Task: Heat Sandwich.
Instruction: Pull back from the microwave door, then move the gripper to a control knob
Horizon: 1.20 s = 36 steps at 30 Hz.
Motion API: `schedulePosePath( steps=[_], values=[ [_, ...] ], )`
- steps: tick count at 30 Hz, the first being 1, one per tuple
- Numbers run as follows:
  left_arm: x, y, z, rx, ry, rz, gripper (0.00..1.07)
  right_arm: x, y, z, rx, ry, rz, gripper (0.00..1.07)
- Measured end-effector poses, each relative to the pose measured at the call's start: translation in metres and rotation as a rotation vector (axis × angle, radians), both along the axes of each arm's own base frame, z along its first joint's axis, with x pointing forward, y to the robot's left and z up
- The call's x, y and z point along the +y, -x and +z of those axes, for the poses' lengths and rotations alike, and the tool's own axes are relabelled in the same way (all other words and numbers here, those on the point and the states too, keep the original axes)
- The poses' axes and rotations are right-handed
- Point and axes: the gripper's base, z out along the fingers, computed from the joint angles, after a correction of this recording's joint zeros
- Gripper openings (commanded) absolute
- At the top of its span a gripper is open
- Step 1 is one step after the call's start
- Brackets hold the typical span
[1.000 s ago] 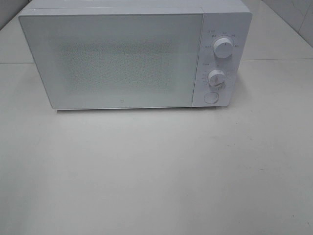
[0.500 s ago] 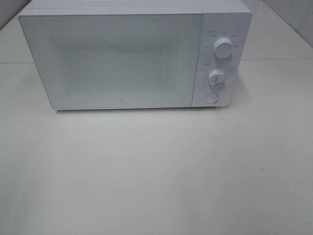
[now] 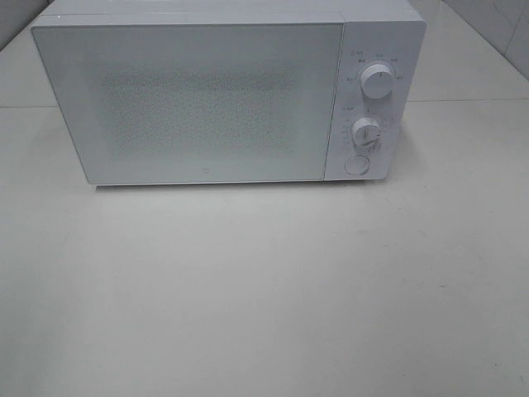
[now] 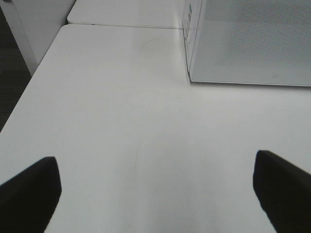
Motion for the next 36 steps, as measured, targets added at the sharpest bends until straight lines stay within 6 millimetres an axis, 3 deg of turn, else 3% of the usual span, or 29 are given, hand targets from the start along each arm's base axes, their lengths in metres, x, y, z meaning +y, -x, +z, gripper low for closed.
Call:
schedulePosePath(
  steps=[8, 17, 36],
  values=[
    [0.000, 0.000, 0.000, 0.000, 0.000, 0.000, 1.03, 0.006, -0.024, 0.017, -0.021, -0.020, 0.026, 0.76],
    [0.000, 0.000, 0.000, 0.000, 0.000, 0.000, 1.03, 0.013, -0.067, 0.024, -0.014, -0.032, 0.047, 0.76],
    [0.000, 0.000, 0.000, 0.000, 0.000, 0.000, 1.03, 0.027, -0.159, 0.012, -0.005, -0.031, 0.077, 0.76]
  ],
)
